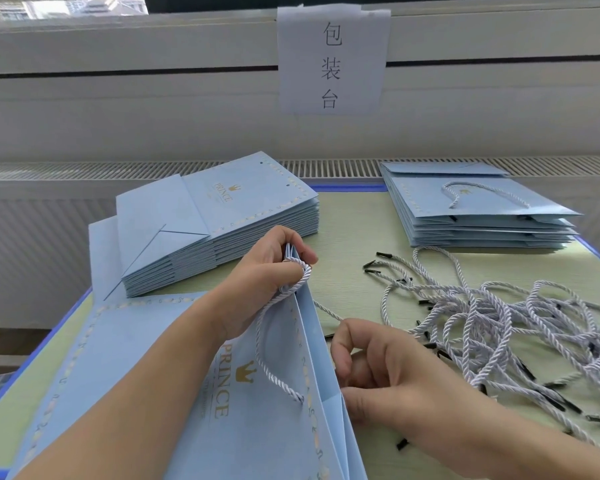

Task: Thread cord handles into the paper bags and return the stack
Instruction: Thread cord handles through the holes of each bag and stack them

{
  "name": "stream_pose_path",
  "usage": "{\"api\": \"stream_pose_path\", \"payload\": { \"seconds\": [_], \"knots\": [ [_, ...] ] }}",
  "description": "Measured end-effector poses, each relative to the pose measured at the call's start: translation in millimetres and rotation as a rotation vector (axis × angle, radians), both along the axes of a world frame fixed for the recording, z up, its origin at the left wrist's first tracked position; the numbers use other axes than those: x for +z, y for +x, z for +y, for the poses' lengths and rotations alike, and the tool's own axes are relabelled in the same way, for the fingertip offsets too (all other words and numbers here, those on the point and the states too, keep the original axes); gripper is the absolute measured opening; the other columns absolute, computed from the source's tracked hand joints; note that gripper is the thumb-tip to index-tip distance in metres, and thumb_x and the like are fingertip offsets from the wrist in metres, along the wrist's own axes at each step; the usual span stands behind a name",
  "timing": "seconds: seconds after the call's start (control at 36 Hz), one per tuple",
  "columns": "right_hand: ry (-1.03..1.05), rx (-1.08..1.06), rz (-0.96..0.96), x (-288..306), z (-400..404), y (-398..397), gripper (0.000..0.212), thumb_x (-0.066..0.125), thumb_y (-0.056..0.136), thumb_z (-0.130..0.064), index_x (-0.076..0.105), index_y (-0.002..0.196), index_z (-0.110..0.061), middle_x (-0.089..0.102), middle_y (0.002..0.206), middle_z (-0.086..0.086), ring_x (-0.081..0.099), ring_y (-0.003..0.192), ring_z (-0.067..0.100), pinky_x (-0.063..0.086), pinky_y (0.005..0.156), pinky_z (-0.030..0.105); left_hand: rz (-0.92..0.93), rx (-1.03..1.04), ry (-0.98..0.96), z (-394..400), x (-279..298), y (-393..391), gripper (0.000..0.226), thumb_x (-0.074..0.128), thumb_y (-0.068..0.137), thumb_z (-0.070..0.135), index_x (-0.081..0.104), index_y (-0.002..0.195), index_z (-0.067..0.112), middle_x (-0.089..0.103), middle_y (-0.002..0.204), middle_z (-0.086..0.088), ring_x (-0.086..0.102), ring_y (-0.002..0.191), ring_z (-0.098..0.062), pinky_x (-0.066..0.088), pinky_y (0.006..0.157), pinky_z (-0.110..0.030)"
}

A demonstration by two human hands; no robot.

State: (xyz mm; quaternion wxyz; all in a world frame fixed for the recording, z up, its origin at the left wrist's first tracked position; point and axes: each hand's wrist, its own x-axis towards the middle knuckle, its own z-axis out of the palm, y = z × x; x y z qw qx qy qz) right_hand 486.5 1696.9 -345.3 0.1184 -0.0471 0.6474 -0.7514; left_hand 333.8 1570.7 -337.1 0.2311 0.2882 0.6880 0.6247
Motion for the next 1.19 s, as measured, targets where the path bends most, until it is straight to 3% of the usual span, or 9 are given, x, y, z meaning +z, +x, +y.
{"api": "stream_pose_path", "payload": {
  "seconds": [0.14,0.28,0.36,0.44,0.61,0.78,0.97,1.11,1.19],
  "knots": [
    [-0.076,0.017,0.014,3.6,0.0,1.9,0.018,0.057,0.081,0.004,0.042,0.083,-0.006,0.065,0.064,-0.001,0.059,0.055,0.008,0.046,0.057,0.015,-0.009,0.018,0.014,0.1,-0.6,-1.4,0.027,0.047,0.061,0.009,0.050,0.088,0.015,0.057,0.094,-0.007,0.040,0.087,-0.021,0.031,0.075,-0.033],
    [0.034,-0.027,0.024,12.0,-3.4,5.6,0.032,0.065,0.073,-0.028,0.048,0.092,-0.008,0.060,0.071,0.010,0.055,0.058,0.012,0.045,0.058,0.018,-0.026,0.029,0.013,0.3,-1.2,-1.2,0.029,0.047,0.060,0.009,0.050,0.087,0.015,0.055,0.094,-0.009,0.039,0.088,-0.022,0.029,0.073,-0.035],
    [0.213,-0.078,0.103,13.4,-6.7,7.6,0.031,0.061,0.074,-0.017,0.044,0.101,-0.018,0.054,0.057,-0.006,0.047,0.051,0.007,0.038,0.054,0.015,-0.043,0.031,0.023,0.8,-1.1,-1.8,0.029,0.046,0.059,0.008,0.050,0.087,0.014,0.054,0.093,-0.010,0.038,0.088,-0.023,0.029,0.072,-0.034],
    [0.361,-0.085,0.164,14.9,-7.3,8.4,0.035,0.056,0.073,-0.014,0.047,0.100,-0.034,0.051,0.056,-0.005,0.045,0.056,0.014,0.039,0.059,0.021,-0.075,0.018,0.031,1.1,-0.3,-1.9,0.030,0.046,0.058,0.007,0.050,0.087,0.013,0.051,0.093,-0.012,0.036,0.083,-0.024,0.028,0.064,-0.031],
    [0.496,0.035,0.082,17.4,-5.7,7.6,0.032,0.049,0.075,-0.017,0.069,0.100,-0.020,0.063,0.083,0.025,0.047,0.065,0.016,0.038,0.063,0.032,-0.174,-0.037,0.054,-1.7,-1.8,-5.0,0.032,0.044,0.054,0.002,0.050,0.084,0.010,0.054,0.084,-0.009,0.039,0.067,-0.018,0.031,0.058,-0.030],
    [0.726,0.068,0.116,24.2,-6.2,5.7,0.030,0.051,0.084,-0.008,0.071,0.098,-0.025,0.046,0.051,-0.011,0.037,0.051,0.003,0.032,0.053,0.018,-0.216,-0.087,0.081,-5.5,-4.9,-9.4,0.033,0.043,0.055,0.000,0.047,0.087,0.011,0.062,0.083,-0.001,0.043,0.070,-0.019,0.035,0.063,-0.033],
    [0.832,0.071,0.174,29.7,-11.8,5.1,0.018,0.052,0.085,-0.014,0.067,0.088,-0.022,0.044,0.052,-0.009,0.038,0.051,0.006,0.032,0.051,0.014,-0.181,-0.085,0.073,-3.9,-5.2,-7.4,0.034,0.043,0.054,0.001,0.046,0.087,0.011,0.059,0.085,-0.003,0.044,0.073,-0.019,0.035,0.063,-0.033],
    [0.970,0.091,0.231,26.5,-10.5,-0.6,0.017,0.053,0.089,-0.019,0.065,0.101,-0.021,0.050,0.057,-0.026,0.048,0.060,-0.003,0.034,0.055,0.013,-0.150,-0.065,0.054,-1.4,-6.2,-4.7,0.034,0.043,0.053,0.002,0.045,0.087,0.011,0.060,0.084,-0.001,0.041,0.069,-0.017,0.033,0.060,-0.031],
    [0.943,0.059,0.185,25.7,-10.6,-0.6,0.010,0.055,0.090,-0.020,0.061,0.086,-0.027,0.051,0.061,-0.019,0.046,0.062,0.002,0.036,0.059,0.015,-0.143,-0.057,0.038,-0.4,-5.6,-4.8,0.033,0.044,0.054,0.003,0.047,0.087,0.011,0.059,0.086,-0.003,0.040,0.072,-0.021,0.033,0.062,-0.032]
  ]
}}
